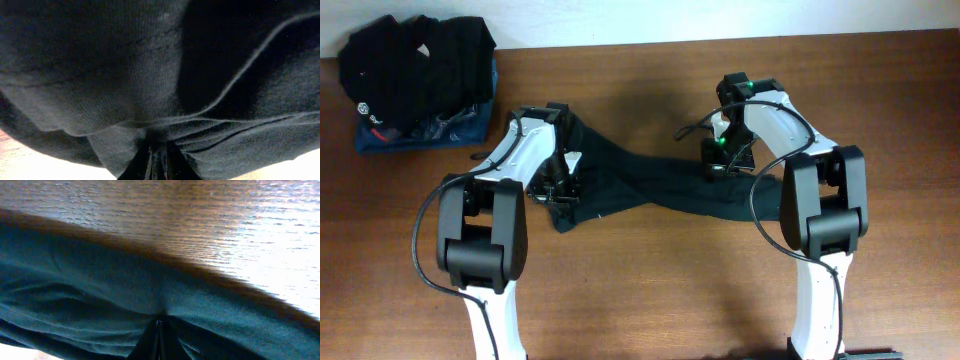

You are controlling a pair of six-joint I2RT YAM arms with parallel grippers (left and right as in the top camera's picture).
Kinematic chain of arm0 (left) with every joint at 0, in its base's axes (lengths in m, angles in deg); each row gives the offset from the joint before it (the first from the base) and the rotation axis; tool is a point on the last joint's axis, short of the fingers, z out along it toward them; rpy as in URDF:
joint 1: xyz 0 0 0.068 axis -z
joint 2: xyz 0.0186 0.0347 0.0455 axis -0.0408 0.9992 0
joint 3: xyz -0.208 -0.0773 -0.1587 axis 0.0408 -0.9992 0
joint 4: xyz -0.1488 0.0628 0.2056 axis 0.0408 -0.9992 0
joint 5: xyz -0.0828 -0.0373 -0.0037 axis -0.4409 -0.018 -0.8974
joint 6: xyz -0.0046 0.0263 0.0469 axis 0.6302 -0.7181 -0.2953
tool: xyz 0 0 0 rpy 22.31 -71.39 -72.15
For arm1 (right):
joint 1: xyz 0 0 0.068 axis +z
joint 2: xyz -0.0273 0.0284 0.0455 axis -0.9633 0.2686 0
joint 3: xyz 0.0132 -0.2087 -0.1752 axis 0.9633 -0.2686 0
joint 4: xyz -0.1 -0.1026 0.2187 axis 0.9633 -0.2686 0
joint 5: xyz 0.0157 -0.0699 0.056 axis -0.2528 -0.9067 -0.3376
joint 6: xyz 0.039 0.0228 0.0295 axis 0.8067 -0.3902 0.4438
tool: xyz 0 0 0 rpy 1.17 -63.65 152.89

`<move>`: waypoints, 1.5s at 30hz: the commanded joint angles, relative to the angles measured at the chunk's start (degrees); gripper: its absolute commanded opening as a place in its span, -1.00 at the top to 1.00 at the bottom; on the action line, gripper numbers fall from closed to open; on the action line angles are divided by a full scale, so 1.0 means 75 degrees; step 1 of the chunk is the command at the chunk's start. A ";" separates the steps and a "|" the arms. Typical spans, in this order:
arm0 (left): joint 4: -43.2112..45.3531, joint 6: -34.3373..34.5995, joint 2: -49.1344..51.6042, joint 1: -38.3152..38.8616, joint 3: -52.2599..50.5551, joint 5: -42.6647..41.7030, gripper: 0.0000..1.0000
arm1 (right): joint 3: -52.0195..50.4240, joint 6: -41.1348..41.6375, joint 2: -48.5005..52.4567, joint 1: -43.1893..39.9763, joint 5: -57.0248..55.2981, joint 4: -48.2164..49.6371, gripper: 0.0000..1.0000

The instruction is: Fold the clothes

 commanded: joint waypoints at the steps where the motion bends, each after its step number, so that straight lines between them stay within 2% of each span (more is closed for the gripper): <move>1: 0.0213 0.0073 0.0087 -0.0035 -0.0160 0.0361 0.78 | -0.0041 0.0041 0.0358 -0.0020 -0.0274 -0.0003 0.92; 5: 0.0210 0.0073 0.0087 -0.0035 -0.0160 0.0361 0.79 | -0.0041 0.0490 0.0443 -0.0058 -0.1361 -0.0105 0.92; 20: 0.0219 0.0070 0.0087 -0.0038 -0.0160 0.0364 0.78 | -0.0058 0.0664 0.0533 -0.2107 -0.1964 -0.0117 0.92; 32: 0.0219 0.0070 0.0087 -0.0038 -0.0160 0.0364 0.77 | -0.0055 0.0632 0.0533 -0.2203 -0.2276 0.0664 0.89; 39: 0.0268 0.0070 0.0087 -0.0038 -0.0160 0.0364 0.78 | -0.0044 0.0641 0.0533 -0.2209 -0.4575 0.0379 0.68; 45: 0.0303 0.0073 0.0087 -0.0038 -0.0160 0.0364 0.77 | 0.0650 0.0638 0.0533 -0.2224 -0.5205 -0.0134 0.35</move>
